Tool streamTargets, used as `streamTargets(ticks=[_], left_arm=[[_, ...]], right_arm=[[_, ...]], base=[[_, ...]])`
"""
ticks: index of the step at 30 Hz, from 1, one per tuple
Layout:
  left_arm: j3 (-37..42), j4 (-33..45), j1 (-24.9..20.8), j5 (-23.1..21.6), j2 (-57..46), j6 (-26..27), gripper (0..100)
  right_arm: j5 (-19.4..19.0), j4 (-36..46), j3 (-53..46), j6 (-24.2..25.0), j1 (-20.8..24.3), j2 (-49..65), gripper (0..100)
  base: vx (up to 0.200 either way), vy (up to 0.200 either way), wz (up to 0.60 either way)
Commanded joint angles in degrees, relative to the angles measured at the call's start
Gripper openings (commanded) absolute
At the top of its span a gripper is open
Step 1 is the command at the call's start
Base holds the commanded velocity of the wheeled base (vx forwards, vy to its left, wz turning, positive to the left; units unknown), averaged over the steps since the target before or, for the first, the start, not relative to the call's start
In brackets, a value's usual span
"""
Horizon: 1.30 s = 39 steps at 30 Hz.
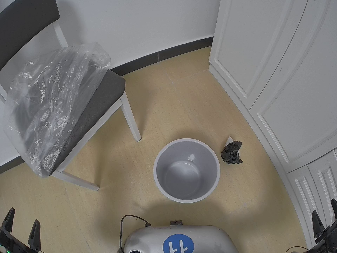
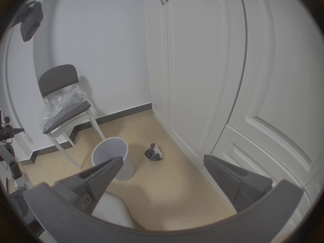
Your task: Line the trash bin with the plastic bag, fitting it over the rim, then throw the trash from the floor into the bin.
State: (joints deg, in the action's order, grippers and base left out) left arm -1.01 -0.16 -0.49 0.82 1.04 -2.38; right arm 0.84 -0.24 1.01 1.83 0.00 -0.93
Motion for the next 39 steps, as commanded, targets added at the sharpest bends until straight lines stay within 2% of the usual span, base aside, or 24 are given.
streamTargets(ticks=[1, 21, 33, 39], left_arm=[[1.01, -0.02, 0.05, 0.06, -1.04, 0.09, 100], [1.01, 0.07, -0.04, 0.33, -1.04, 0.71, 100], [1.01, 0.16, 0.05, -1.43, -1.04, 3.08, 100], [1.01, 0.07, 0.05, -1.96, -1.04, 3.52, 100]], right_arm=[[0.04, -0.02, -0.92, -0.07, 0.0, 0.93, 100], [0.04, -0.02, -1.01, -0.16, 0.0, 0.93, 100], [0.39, -0.11, -0.92, -0.51, -0.18, 0.93, 100], [-0.4, -0.02, -1.01, -2.71, -0.18, 0.93, 100]], base=[[0.0, 0.0, 0.0], [0.0, 0.0, 0.0], [0.0, 0.0, 0.0], [0.0, 0.0, 0.0]])
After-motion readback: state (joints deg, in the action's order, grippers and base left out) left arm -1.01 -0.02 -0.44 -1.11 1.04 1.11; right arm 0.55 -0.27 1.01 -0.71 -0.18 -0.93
